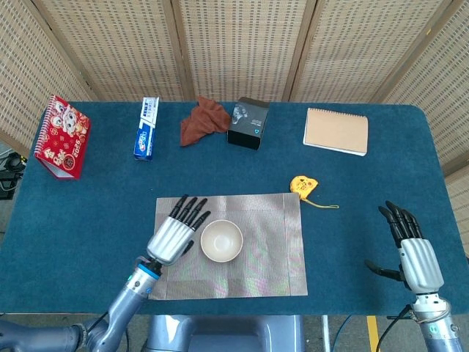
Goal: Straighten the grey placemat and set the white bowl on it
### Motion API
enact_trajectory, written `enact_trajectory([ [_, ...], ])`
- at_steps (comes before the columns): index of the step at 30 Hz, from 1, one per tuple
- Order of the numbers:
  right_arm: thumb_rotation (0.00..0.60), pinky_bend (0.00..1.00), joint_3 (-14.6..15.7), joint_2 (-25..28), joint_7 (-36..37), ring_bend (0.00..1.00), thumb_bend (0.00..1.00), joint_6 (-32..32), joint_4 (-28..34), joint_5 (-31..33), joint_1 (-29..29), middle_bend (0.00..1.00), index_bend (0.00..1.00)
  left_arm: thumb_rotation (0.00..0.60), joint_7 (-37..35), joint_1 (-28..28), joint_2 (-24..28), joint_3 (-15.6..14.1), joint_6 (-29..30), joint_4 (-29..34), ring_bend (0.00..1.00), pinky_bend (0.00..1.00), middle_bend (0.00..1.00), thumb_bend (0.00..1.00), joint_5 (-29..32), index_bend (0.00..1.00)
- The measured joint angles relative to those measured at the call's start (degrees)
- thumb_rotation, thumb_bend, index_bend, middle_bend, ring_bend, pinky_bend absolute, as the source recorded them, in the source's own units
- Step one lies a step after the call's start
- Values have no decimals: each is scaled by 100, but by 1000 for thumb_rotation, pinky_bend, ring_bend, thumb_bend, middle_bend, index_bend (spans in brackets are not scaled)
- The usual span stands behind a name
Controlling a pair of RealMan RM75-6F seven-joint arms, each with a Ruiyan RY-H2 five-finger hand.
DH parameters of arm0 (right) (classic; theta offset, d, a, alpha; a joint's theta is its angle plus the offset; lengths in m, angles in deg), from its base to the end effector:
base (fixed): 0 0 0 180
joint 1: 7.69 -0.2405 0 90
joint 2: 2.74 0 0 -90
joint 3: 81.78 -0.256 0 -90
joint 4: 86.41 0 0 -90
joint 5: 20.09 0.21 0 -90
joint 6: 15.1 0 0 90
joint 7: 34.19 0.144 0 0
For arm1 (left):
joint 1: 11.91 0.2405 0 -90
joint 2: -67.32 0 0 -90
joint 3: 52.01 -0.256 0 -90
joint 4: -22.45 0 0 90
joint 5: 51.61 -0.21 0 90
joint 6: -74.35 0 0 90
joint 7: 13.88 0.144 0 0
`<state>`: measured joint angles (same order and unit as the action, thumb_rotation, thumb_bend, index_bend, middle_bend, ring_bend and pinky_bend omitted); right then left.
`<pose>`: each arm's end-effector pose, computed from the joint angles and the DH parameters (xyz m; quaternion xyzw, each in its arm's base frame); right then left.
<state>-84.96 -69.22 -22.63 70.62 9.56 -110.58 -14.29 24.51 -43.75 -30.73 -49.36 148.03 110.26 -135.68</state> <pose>-0.2770 -0.1886 0.1394 0.5600 -0.4448 0.4986 0.4898 -0.1279 0.2547 -0.0394 -0.7613 -0.2081 -0.4159 0.4519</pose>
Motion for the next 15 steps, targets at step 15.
enact_trajectory([
  [15,600,0,0,-224,-526,0,181,-136,-109,130,-40,0,59,600,-1761,1625,1870,-335,1557,197,0,0,0,241,144,95],
])
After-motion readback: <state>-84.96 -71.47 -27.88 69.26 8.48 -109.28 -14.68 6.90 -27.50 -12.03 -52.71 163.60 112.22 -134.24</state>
